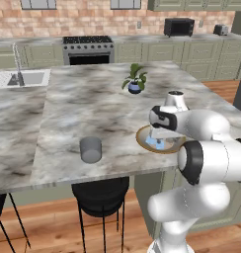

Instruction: There are four ice cubes in the ice bowl. Place two ice cubes in each glass of water.

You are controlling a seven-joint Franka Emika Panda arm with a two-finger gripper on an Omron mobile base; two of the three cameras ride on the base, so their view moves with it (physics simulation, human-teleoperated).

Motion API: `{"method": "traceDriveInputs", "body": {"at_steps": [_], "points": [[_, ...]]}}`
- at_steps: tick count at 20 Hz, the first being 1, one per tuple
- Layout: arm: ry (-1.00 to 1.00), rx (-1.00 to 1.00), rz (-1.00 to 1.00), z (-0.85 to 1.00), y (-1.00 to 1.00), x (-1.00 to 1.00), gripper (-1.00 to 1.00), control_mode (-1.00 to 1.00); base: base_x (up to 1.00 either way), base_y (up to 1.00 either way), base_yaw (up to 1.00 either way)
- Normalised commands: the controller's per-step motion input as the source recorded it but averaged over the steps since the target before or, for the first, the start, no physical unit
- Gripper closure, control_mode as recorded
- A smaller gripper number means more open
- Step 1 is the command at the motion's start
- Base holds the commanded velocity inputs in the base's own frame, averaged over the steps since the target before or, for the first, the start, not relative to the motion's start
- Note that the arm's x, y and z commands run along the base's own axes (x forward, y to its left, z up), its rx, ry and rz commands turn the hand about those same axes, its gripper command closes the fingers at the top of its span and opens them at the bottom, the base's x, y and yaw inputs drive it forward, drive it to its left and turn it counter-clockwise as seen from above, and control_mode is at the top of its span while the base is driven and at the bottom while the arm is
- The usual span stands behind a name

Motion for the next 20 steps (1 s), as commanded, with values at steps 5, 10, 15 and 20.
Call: {"method": "traceDriveInputs", "body": {"at_steps": [5,10,15,20], "points": [[0.00,0.00,0.04,-0.11,0.00,0.15,-1.00,-1.00,0.00,0.00,0.00],[0.00,0.00,0.05,-0.14,0.00,0.09,-1.00,-1.00,0.00,0.00,0.00],[0.00,0.00,0.05,-0.17,-0.02,0.12,-1.00,-1.00,0.00,0.00,0.00],[0.00,0.00,0.03,-0.17,-0.07,0.13,-1.00,-1.00,0.00,0.00,0.00]]}}
